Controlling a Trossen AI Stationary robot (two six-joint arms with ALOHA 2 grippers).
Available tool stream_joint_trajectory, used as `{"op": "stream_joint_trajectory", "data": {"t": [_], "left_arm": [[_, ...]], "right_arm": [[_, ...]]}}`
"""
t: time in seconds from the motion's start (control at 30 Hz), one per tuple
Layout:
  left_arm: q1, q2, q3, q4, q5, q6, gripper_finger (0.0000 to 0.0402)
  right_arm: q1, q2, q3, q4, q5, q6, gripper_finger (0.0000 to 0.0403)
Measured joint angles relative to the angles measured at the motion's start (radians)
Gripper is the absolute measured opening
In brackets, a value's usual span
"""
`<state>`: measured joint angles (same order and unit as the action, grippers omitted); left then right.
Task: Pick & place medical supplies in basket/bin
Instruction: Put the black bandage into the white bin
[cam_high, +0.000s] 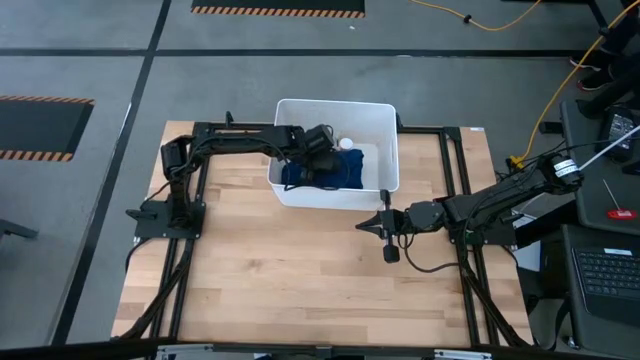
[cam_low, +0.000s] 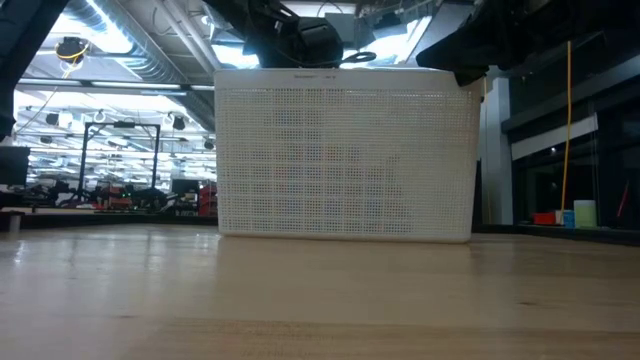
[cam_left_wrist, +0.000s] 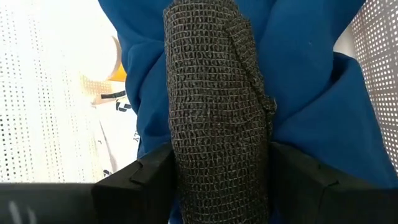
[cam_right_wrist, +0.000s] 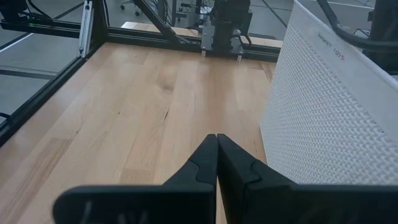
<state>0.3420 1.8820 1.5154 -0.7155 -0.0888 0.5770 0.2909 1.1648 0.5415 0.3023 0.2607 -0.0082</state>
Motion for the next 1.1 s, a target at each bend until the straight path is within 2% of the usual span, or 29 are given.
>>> {"op": "stream_joint_trajectory", "data": {"t": [0.23,0.57,0.97,1.1], "left_arm": [[0.000,0.000,0.000,0.000,0.045,-0.039,0.0230],[0.000,0.000,0.000,0.012,-0.021,0.020,0.0235],[0.000,0.000,0.000,0.017,-0.016,0.014,0.0234],[0.000,0.000,0.000,0.017,-0.016,-0.008,0.0247]], "right_arm": [[0.000,0.000,0.000,0.000,0.000,-0.003,0.0007],[0.000,0.000,0.000,0.000,0.000,-0.003,0.0007],[0.000,0.000,0.000,0.000,0.000,-0.026,0.0007],[0.000,0.000,0.000,0.000,0.000,-0.026,0.0007]]}}
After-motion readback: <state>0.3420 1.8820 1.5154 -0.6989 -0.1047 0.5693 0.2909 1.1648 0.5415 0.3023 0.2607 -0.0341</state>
